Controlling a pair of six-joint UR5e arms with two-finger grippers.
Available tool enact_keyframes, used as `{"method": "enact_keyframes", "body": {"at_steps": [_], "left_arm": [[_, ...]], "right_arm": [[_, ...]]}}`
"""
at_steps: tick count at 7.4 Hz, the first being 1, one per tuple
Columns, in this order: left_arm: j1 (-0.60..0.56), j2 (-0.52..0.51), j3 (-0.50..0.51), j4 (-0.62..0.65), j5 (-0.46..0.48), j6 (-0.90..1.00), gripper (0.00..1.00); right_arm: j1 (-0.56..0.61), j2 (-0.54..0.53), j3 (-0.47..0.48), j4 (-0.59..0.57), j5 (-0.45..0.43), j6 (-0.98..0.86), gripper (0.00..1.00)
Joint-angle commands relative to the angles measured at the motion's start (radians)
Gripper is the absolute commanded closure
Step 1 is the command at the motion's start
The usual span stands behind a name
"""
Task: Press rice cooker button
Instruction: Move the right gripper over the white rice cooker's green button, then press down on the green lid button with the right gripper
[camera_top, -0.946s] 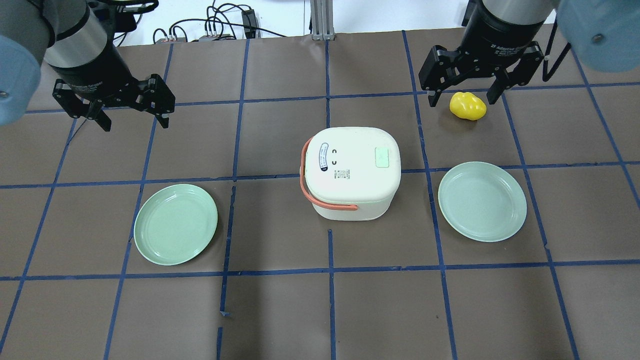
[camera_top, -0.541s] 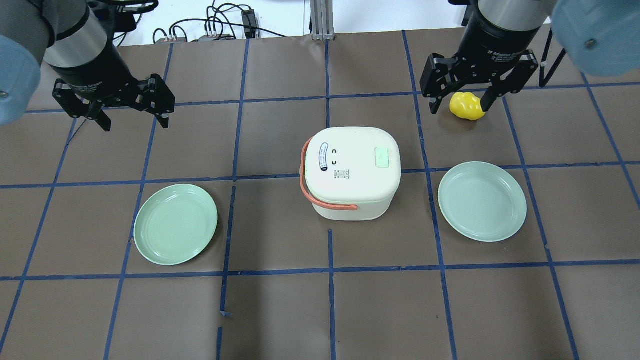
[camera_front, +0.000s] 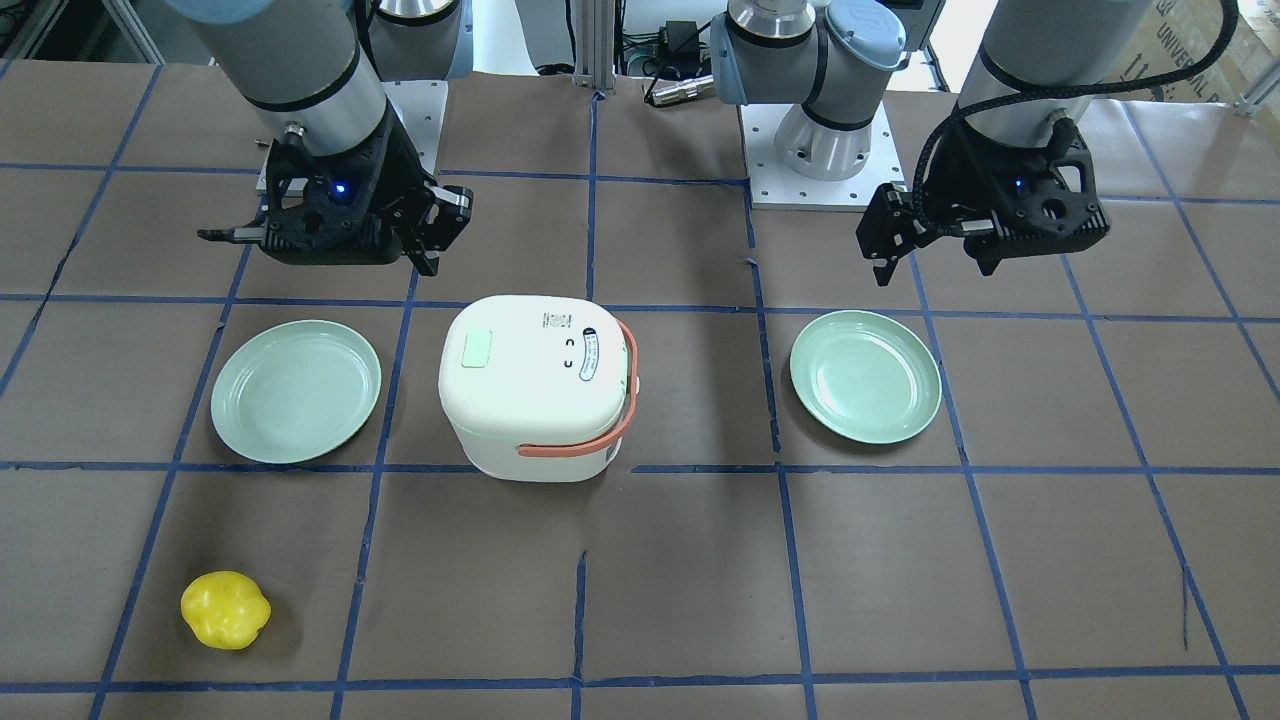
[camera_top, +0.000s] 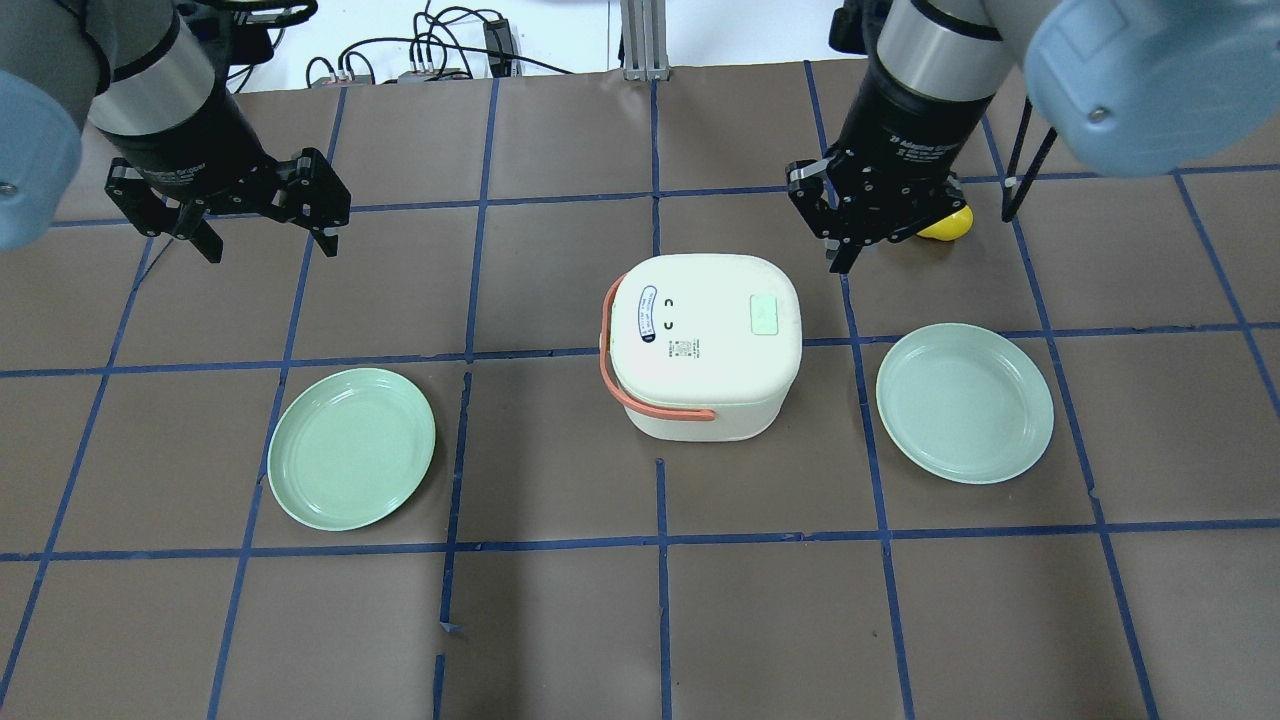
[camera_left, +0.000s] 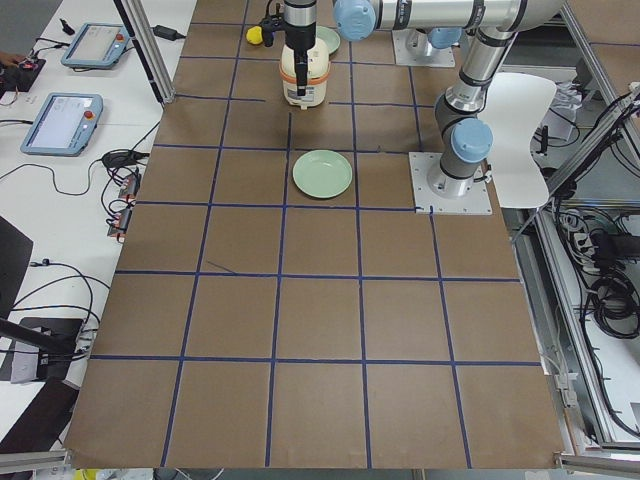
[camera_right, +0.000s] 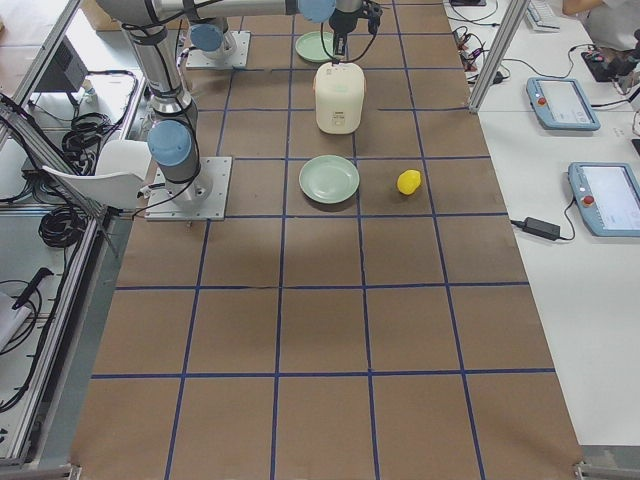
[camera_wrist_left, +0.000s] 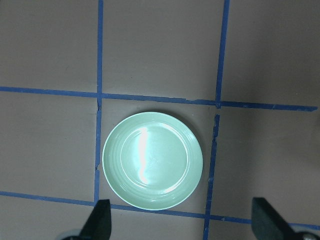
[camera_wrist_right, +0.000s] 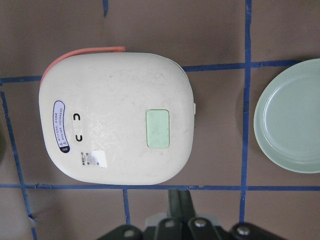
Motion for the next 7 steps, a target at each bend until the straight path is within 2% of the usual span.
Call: {"method": "enact_keyframes", "body": {"at_steps": [1, 2, 3, 7], "left_arm": [[0.0, 0.0, 0.0, 0.0, 0.0, 0.0, 0.0], [0.0, 0.0, 0.0, 0.0, 0.0, 0.0, 0.0], [-0.001, 0.0, 0.0, 0.0, 0.0, 0.0, 0.0], [0.0, 0.0, 0.0, 0.0, 0.0, 0.0, 0.0]], "right_arm": [[0.019, 0.033, 0.055, -0.076, -0.056, 0.017, 0.93], [0.019, 0.038, 0.105, -0.194, -0.058, 0.018, 0.93], [0.021, 0.045, 0.145, -0.257, -0.049, 0.031, 0.93], [0.074, 0.082, 0.156, -0.318, -0.057, 0.092, 0.93]]}}
